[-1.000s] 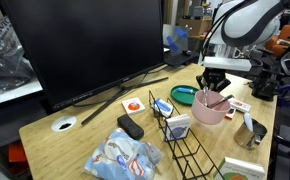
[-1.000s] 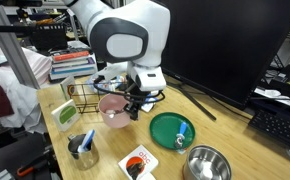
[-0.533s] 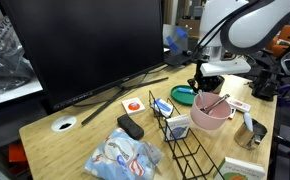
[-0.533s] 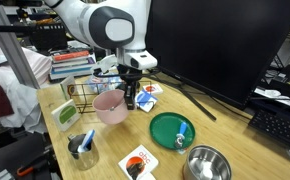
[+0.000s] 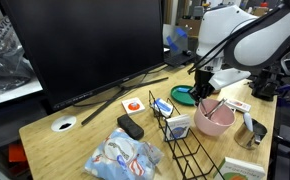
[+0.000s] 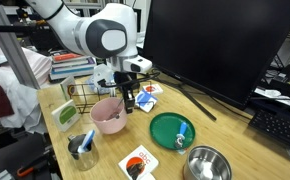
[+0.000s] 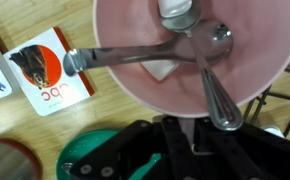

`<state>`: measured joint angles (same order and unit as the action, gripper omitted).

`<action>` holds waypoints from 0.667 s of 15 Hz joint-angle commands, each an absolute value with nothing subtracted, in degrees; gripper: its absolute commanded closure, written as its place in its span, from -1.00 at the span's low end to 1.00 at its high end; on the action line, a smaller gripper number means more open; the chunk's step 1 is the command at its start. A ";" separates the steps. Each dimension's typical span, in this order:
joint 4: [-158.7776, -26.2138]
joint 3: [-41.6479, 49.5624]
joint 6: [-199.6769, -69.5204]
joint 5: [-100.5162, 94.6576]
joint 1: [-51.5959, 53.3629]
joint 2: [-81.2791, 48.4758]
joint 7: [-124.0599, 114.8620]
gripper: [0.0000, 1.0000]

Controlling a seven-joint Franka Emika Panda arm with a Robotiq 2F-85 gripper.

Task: Move the pink cup closer to the book and silver cup

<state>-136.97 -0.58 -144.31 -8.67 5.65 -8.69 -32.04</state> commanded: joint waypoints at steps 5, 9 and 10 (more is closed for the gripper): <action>-139.45 -3.58 -148.64 -0.98 5.31 -8.88 -15.54 0.94; -140.53 -4.43 -147.23 2.14 5.19 -9.27 -9.42 0.94; -140.69 -4.57 -146.99 2.75 5.16 -9.36 -8.31 0.94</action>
